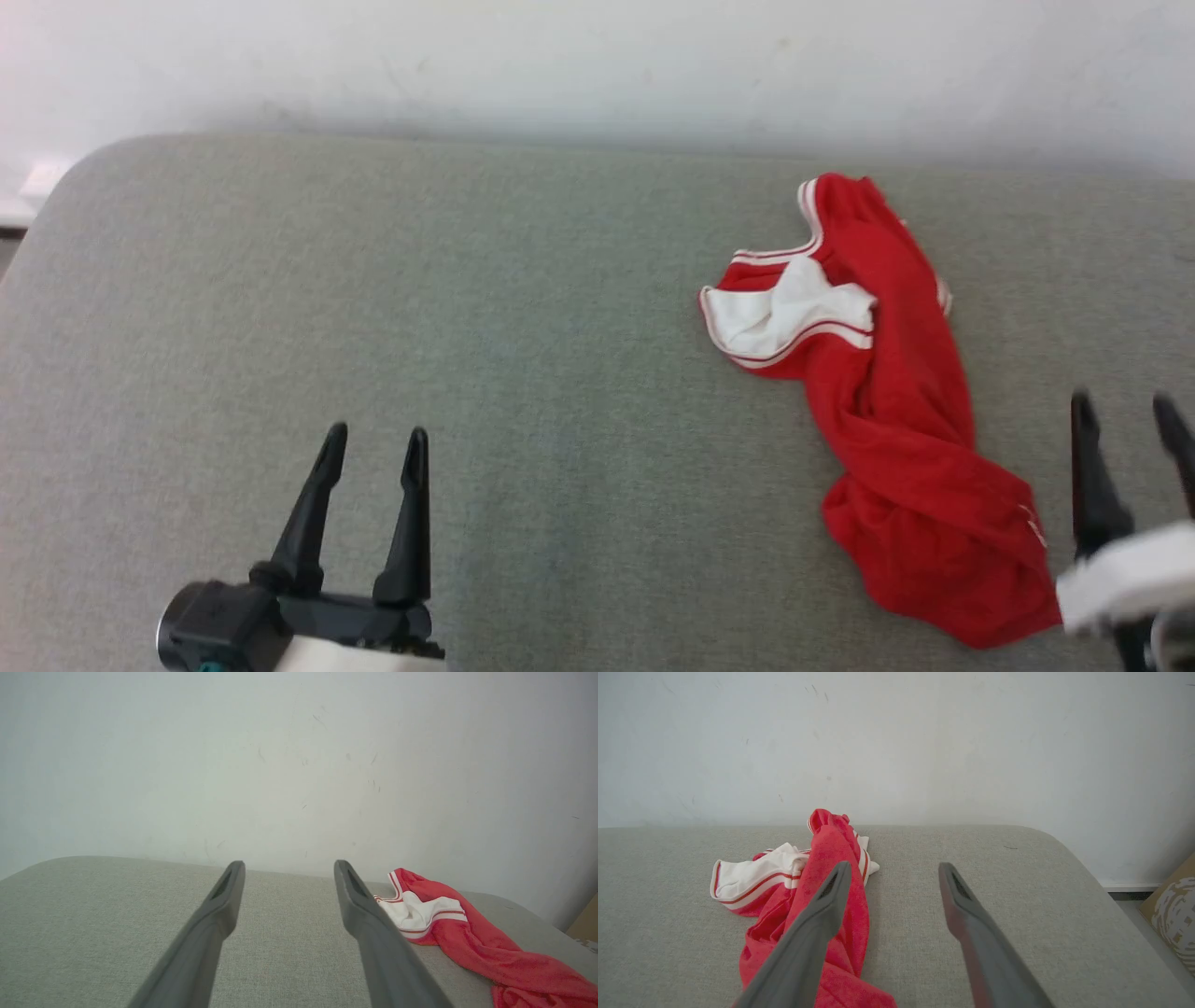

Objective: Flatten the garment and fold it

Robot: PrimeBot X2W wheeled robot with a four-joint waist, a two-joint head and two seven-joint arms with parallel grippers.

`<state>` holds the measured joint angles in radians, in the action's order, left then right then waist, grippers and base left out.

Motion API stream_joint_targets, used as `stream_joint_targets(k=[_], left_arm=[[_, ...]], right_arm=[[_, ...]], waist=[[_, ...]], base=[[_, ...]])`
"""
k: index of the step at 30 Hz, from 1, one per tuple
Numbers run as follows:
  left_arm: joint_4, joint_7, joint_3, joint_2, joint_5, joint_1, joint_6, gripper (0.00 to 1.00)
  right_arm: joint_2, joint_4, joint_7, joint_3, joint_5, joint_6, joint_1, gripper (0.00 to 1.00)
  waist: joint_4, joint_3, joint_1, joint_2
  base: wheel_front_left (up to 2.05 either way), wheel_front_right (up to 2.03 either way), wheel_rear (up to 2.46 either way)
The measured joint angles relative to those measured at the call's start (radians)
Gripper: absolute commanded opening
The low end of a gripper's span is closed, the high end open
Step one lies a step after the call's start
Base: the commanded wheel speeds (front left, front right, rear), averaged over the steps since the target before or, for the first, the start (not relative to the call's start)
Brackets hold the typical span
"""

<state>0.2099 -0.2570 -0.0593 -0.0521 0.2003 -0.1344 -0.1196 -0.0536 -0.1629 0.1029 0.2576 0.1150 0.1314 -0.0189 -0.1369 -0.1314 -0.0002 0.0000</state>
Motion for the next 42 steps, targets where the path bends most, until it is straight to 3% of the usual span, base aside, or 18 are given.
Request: stream_joint_targets(k=[6, 15, 22, 30, 36, 42], left_arm=[[0.002, 0.0, 0.008, 0.0, -0.009, -0.066, 0.016, 1.0], [-0.024, 0.0, -0.008, -0.007, -0.076, -0.04, 0.032, 1.0], [-0.121, 0.153, -0.151, -0.085, -0.129, 0.296, 0.0, 1.0], [-0.3, 0.341, -0.369, -0.087, -0.045, 0.748, -0.004, 1.0], [-0.443, 0.438, -0.511, -0.09, 0.049, 0.925, -0.004, 1.0], [-0.555, 0.569, -0.665, -0.143, 0.131, 1.018, -0.004, 1.0]], right_arm=[[0.001, 0.01, -0.144, -0.004, 0.041, 0.0, -0.163, 1.0], [0.001, 0.06, -0.228, -0.026, 0.087, 0.0, -0.197, 1.0], [0.001, 0.045, -0.23, -0.004, 0.087, 0.0, -0.147, 1.0], [0.001, -0.019, -0.217, 0.003, 0.086, 0.0, -0.095, 1.0], [0.002, -0.081, -0.207, -0.002, 0.086, 0.0, -0.048, 1.0], [0.001, -0.105, -0.2, -0.005, 0.09, 0.0, -0.033, 1.0]], waist=[[0.037, 0.046, 0.0, 0.0], [0.074, 0.068, 0.0001, 0.0], [0.069, 0.017, 0.0003, 0.0], [0.069, -0.087, 0.0004, 0.0], [0.088, -0.178, 0.0006, 0.0], [0.126, -0.258, 0.0006, 0.0]], base=[[0.0, 0.0, 0.0], [0.0, 0.0, 0.0], [0.0, 0.0, 0.0], [0.0, 0.0, 0.0], [0.0, 0.0, 0.0], [0.0, 0.0, 0.0]])
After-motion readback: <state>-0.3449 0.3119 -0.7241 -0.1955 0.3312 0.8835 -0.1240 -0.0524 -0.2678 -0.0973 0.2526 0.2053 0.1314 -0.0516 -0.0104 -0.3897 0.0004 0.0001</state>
